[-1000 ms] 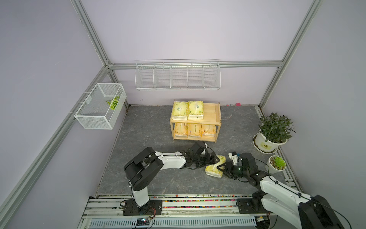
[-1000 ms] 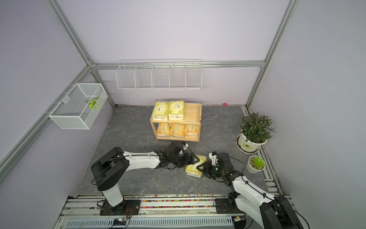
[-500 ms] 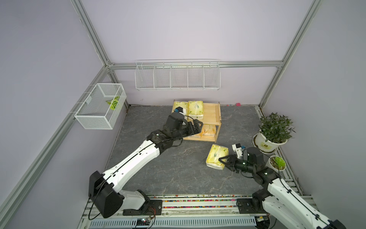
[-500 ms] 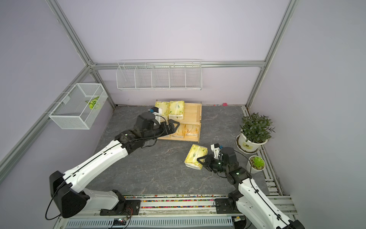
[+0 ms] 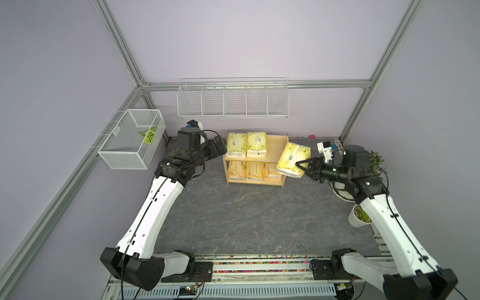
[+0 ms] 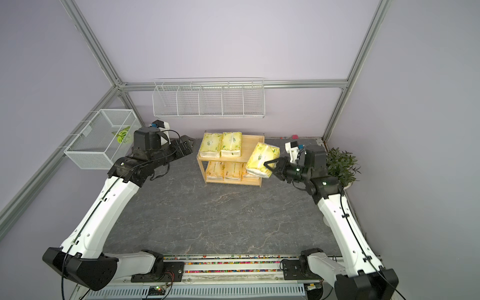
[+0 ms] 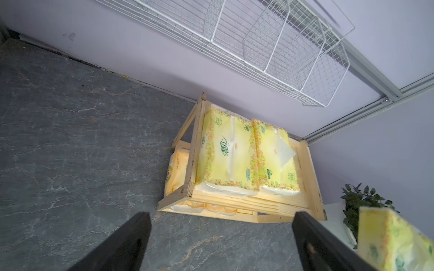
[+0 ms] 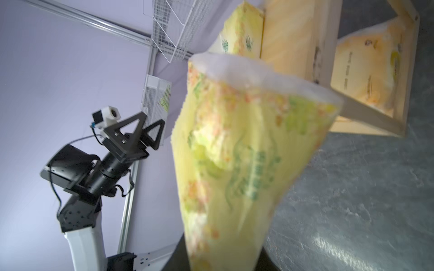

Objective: Place the tissue boxes on the shelf by color
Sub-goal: Place a box of tissues on the shelf.

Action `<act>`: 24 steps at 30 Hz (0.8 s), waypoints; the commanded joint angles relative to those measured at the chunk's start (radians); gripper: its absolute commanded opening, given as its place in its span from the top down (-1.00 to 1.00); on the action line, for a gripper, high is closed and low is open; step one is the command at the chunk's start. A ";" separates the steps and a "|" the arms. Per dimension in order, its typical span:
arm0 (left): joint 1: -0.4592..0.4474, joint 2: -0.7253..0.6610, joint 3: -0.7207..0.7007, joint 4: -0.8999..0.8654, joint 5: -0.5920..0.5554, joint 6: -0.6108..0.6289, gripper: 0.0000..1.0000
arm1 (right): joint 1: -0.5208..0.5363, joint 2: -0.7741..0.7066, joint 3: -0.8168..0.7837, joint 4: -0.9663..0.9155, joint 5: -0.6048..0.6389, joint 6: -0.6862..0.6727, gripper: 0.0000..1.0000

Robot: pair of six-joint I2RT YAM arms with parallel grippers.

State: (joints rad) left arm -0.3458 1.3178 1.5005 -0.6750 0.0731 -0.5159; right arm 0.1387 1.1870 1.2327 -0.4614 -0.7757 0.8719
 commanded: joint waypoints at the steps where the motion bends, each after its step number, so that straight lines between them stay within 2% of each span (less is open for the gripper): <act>1: 0.024 0.023 0.036 -0.032 0.052 0.058 -1.00 | -0.036 0.148 0.137 -0.066 -0.109 -0.090 0.52; 3: 0.032 0.035 0.044 -0.032 0.071 0.067 -1.00 | -0.052 0.247 0.213 -0.056 -0.154 -0.079 0.52; 7: 0.044 0.041 0.050 -0.032 0.092 0.075 -1.00 | -0.058 0.376 0.338 -0.092 -0.163 -0.101 0.51; 12: 0.055 0.039 0.049 -0.029 0.104 0.081 -1.00 | -0.057 0.511 0.495 -0.225 -0.142 -0.180 0.51; 18: 0.061 0.033 0.046 -0.024 0.108 0.082 -1.00 | -0.038 0.632 0.654 -0.388 -0.112 -0.280 0.50; 24: 0.064 0.030 0.038 -0.017 0.110 0.081 -1.00 | 0.007 0.705 0.742 -0.483 -0.074 -0.348 0.48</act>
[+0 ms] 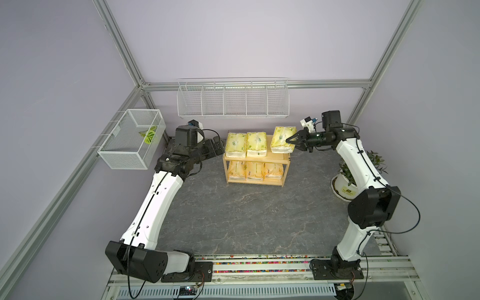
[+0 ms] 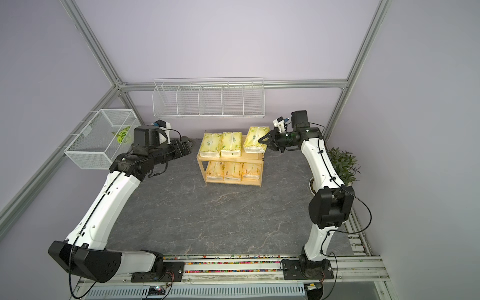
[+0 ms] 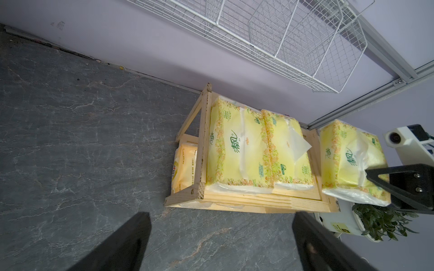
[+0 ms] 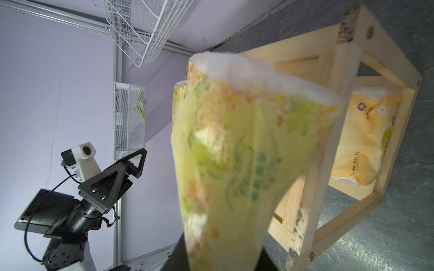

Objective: Place the tissue boxes on the shelf by color
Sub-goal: Place a box of tissues on the shelf.

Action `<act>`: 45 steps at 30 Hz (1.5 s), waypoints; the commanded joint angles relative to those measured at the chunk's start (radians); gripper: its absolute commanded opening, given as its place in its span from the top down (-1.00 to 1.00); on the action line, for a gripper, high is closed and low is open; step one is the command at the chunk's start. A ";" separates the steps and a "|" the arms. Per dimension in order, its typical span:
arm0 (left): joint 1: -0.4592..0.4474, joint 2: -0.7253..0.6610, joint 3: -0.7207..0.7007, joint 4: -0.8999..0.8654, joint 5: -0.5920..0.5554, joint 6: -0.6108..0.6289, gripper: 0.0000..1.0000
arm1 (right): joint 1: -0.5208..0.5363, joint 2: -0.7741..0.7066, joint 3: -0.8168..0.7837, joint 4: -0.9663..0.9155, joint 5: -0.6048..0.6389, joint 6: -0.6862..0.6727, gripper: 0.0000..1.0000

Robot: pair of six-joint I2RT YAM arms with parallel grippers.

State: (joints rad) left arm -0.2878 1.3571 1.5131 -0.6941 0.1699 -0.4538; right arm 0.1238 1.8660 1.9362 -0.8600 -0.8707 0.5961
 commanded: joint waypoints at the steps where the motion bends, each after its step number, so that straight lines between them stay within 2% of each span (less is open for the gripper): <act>1: 0.007 -0.011 0.023 0.002 0.014 0.018 -1.00 | 0.029 0.035 0.048 -0.097 0.031 -0.078 0.48; 10: 0.016 -0.024 0.004 0.012 0.025 0.020 -1.00 | 0.044 0.099 0.108 -0.163 0.075 -0.123 0.48; 14: 0.017 -0.023 -0.002 0.019 0.031 0.016 -1.00 | 0.052 0.132 0.156 -0.205 0.105 -0.149 0.41; 16: 0.017 -0.024 -0.004 0.021 0.030 0.013 -1.00 | 0.055 0.148 0.189 -0.229 0.119 -0.156 0.31; 19: 0.018 -0.021 -0.007 0.027 0.034 0.008 -1.00 | 0.063 0.168 0.250 -0.268 0.176 -0.167 -0.07; 23: 0.017 -0.023 -0.007 0.032 0.040 0.001 -1.00 | 0.071 0.165 0.307 -0.302 0.259 -0.173 -0.45; 27: 0.016 -0.023 -0.005 0.033 0.043 -0.004 -1.00 | 0.073 0.129 0.317 -0.332 0.404 -0.186 -0.64; 31: 0.017 -0.020 -0.004 0.032 0.044 0.000 -1.00 | 0.082 0.105 0.328 -0.367 0.538 -0.205 -0.66; 35: 0.017 -0.017 -0.001 0.031 0.043 0.003 -1.00 | 0.106 0.098 0.352 -0.382 0.614 -0.216 -0.66; 45: 0.018 -0.017 -0.002 0.030 0.043 0.001 -1.00 | 0.183 0.209 0.535 -0.437 0.645 -0.205 -0.66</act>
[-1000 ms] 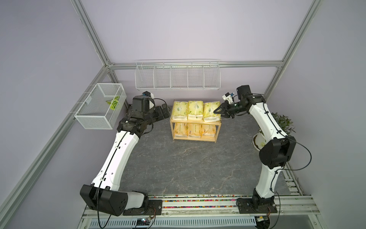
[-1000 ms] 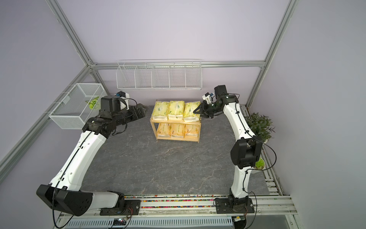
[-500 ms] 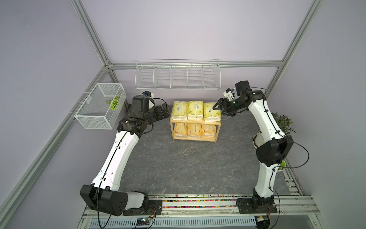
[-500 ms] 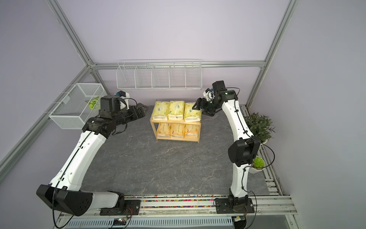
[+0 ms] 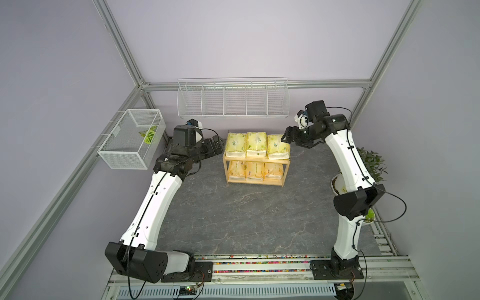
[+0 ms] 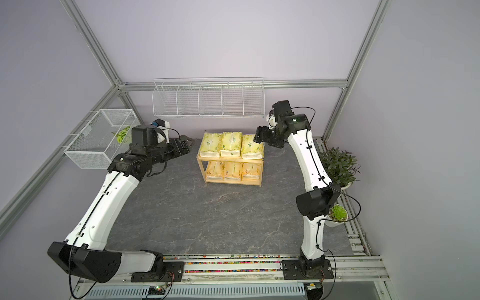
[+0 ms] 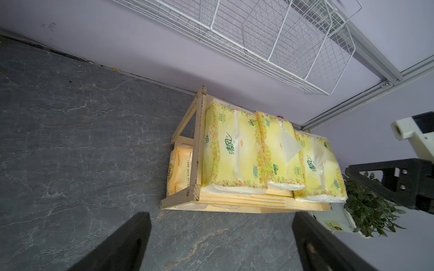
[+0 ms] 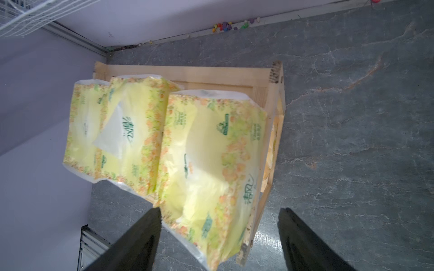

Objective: Place the tissue boxes on the shelf by color
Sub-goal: Place a box of tissues on the shelf.

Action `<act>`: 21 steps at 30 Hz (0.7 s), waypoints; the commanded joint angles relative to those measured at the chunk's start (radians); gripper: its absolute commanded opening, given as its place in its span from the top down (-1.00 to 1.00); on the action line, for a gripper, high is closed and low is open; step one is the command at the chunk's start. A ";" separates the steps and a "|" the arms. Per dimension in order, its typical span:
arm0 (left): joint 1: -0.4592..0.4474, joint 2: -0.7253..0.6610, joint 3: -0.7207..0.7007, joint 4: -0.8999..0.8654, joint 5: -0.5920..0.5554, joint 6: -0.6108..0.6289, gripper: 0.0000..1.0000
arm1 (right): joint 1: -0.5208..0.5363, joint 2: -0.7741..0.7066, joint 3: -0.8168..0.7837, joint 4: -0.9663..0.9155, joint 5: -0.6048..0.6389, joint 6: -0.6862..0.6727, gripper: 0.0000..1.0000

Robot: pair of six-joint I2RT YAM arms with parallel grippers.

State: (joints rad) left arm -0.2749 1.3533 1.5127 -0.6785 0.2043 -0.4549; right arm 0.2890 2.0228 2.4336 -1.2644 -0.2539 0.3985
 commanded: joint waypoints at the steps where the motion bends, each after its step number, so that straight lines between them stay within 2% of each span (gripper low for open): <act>1: 0.003 -0.013 -0.002 0.014 0.007 0.002 -1.00 | 0.025 0.064 0.049 -0.036 0.028 -0.005 -0.66; 17: 0.004 -0.014 -0.014 0.015 0.010 -0.002 -1.00 | 0.095 0.129 0.079 0.040 -0.037 0.056 -0.64; 21: 0.004 -0.013 -0.012 0.016 0.007 -0.001 -1.00 | 0.094 0.115 0.084 0.025 0.003 0.043 -0.65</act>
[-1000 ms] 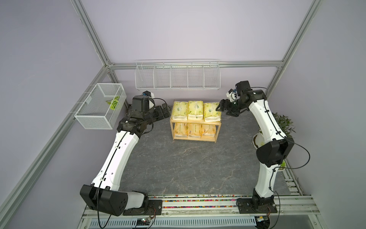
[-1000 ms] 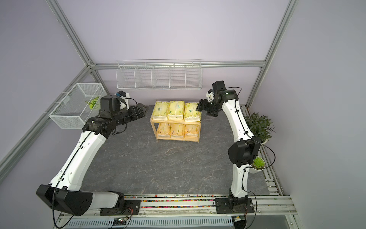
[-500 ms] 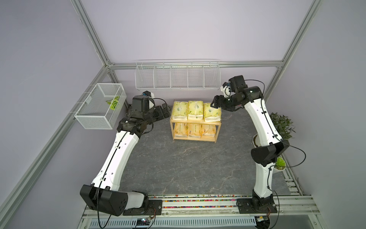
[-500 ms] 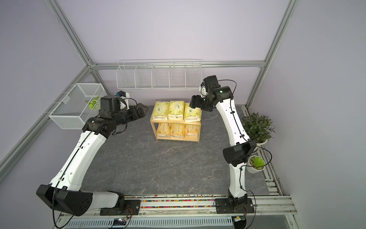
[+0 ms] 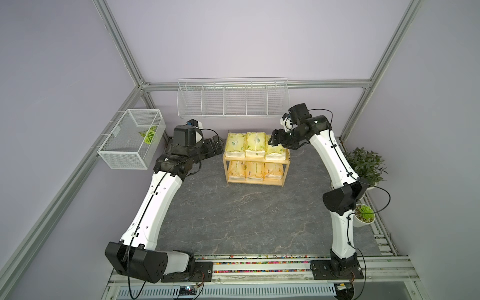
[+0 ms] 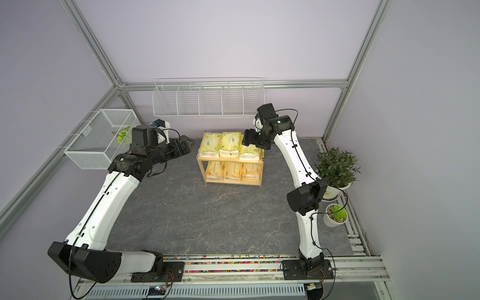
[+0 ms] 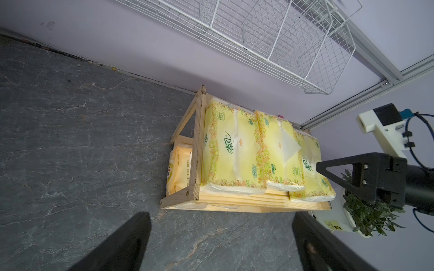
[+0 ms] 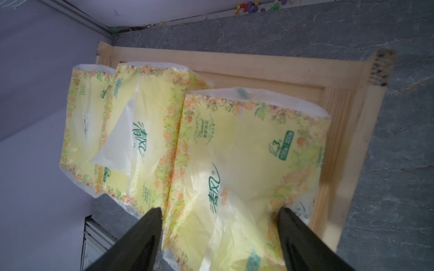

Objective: Place the tissue boxes on the shelf by color
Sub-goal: Place a box of tissues on the shelf, then reset both arms

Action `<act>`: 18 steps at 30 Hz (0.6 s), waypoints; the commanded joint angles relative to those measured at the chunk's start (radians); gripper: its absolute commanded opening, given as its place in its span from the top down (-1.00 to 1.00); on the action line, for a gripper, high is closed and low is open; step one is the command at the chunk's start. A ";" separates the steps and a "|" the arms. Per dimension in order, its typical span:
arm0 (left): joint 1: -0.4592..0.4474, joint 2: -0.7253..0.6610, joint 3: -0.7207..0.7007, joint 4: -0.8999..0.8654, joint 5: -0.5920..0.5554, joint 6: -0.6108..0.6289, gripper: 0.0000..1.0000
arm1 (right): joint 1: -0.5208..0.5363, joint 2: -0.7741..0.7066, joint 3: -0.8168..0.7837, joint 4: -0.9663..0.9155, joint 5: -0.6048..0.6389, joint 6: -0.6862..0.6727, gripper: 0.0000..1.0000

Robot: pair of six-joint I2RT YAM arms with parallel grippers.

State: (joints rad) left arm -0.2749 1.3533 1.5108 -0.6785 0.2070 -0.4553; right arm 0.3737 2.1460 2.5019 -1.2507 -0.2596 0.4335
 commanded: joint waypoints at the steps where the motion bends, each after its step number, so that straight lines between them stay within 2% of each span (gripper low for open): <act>1: 0.004 -0.013 -0.009 0.016 0.003 -0.001 -1.00 | 0.007 -0.019 0.015 0.007 0.024 0.006 -0.65; 8: 0.003 -0.017 0.014 0.005 -0.029 0.009 -1.00 | -0.037 -0.178 -0.049 0.016 0.179 -0.015 -0.73; 13: 0.005 -0.024 0.039 -0.009 -0.067 0.033 -1.00 | -0.113 -0.367 -0.250 0.126 0.184 -0.003 -0.78; 18: 0.004 -0.067 0.011 0.006 -0.162 0.067 -1.00 | -0.165 -0.578 -0.545 0.268 0.214 -0.012 -0.81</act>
State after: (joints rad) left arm -0.2749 1.3361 1.5127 -0.6796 0.1230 -0.4301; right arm 0.2153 1.6375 2.0869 -1.0855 -0.0784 0.4290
